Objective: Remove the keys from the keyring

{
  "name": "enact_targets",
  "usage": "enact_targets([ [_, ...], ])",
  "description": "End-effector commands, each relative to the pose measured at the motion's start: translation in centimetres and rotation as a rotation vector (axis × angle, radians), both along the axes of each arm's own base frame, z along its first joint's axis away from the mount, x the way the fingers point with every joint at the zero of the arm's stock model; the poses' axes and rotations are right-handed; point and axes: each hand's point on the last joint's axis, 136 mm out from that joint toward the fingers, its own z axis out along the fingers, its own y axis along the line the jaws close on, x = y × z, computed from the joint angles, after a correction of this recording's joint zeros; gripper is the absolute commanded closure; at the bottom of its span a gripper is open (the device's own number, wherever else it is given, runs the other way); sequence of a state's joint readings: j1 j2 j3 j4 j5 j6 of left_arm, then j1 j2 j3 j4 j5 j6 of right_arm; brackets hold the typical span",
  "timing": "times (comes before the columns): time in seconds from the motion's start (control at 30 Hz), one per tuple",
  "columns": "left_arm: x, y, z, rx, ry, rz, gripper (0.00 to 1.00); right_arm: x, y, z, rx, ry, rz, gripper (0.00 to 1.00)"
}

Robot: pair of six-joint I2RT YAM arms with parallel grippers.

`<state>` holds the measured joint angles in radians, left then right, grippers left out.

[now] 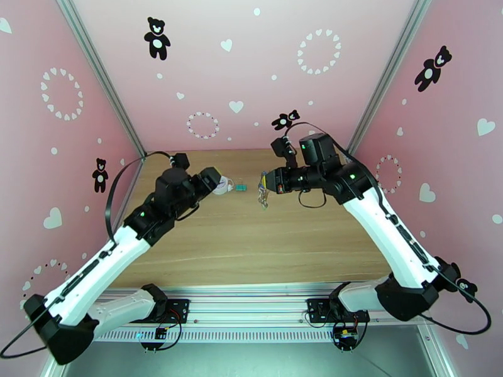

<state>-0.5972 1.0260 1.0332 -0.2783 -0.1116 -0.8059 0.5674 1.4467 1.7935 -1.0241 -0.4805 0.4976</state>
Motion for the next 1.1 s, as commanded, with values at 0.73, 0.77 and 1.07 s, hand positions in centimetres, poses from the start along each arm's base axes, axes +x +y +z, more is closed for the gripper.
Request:
enact_targets([
  [0.73,-9.2,-9.0,-1.6,0.391,-0.816,-0.646,0.45,-4.8,-0.2,-6.6,-0.451,0.007,0.448,1.00],
  [0.77,-9.4,-9.3,-1.7,0.391,-0.813,-0.668,0.45,-4.8,0.0,-6.5,-0.440,-0.003,0.458,1.00],
  [1.07,-10.6,-11.4,-2.6,0.346,-0.774,-0.838,0.45,-5.3,1.0,-5.6,-0.383,-0.127,0.567,1.00],
])
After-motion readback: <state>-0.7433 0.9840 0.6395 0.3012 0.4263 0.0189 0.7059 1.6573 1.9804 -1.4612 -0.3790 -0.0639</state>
